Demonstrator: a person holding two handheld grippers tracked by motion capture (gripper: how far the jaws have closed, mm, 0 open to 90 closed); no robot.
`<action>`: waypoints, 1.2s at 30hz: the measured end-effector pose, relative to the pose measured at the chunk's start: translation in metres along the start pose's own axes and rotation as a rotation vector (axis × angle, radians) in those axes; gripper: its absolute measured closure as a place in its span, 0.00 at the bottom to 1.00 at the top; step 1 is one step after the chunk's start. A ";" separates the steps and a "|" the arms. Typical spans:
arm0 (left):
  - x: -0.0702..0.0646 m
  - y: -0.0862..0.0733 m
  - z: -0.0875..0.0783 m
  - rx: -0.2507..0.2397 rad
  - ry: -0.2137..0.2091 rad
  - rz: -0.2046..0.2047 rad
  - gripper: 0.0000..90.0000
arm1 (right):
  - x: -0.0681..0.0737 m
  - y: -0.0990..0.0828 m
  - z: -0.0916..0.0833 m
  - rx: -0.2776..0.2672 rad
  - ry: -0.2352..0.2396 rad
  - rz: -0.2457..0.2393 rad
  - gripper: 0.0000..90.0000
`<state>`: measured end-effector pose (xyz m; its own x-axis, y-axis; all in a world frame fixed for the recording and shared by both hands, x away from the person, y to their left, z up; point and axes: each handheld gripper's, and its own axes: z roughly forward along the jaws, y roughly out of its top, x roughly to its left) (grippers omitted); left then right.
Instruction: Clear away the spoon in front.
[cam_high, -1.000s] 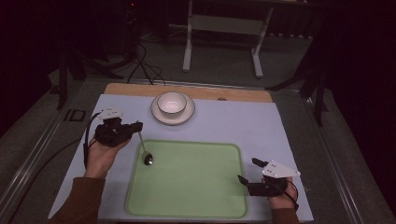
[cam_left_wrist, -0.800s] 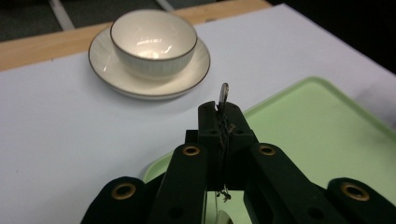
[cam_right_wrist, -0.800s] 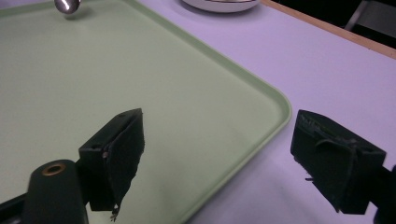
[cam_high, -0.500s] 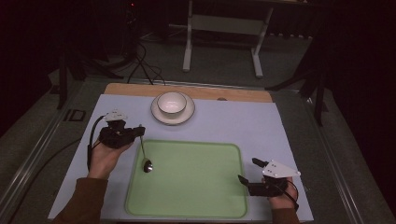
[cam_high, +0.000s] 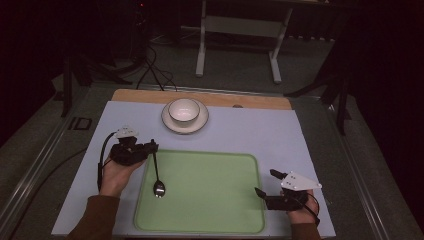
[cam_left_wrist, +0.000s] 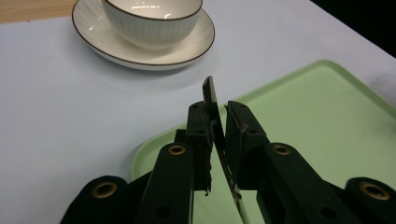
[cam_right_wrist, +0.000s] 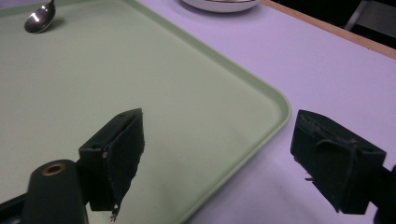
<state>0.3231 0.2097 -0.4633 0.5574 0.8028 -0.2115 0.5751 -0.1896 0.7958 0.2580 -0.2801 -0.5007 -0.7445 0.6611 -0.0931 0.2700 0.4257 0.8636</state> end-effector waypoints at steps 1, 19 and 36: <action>0.000 -0.001 0.001 0.001 0.001 0.002 0.89 | 0.000 0.000 0.000 -0.001 0.000 -0.002 0.19; -0.002 -0.018 0.014 0.026 0.000 0.019 0.86 | 0.001 0.000 0.000 0.004 0.002 0.000 0.19; -0.004 -0.040 0.020 0.080 -0.004 0.049 0.82 | 0.001 0.000 0.002 0.010 0.005 -0.004 0.19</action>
<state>0.3097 0.2025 -0.5059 0.5886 0.7890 -0.1759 0.5929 -0.2735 0.7574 0.2582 -0.2784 -0.5015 -0.7485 0.6565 -0.0938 0.2731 0.4341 0.8584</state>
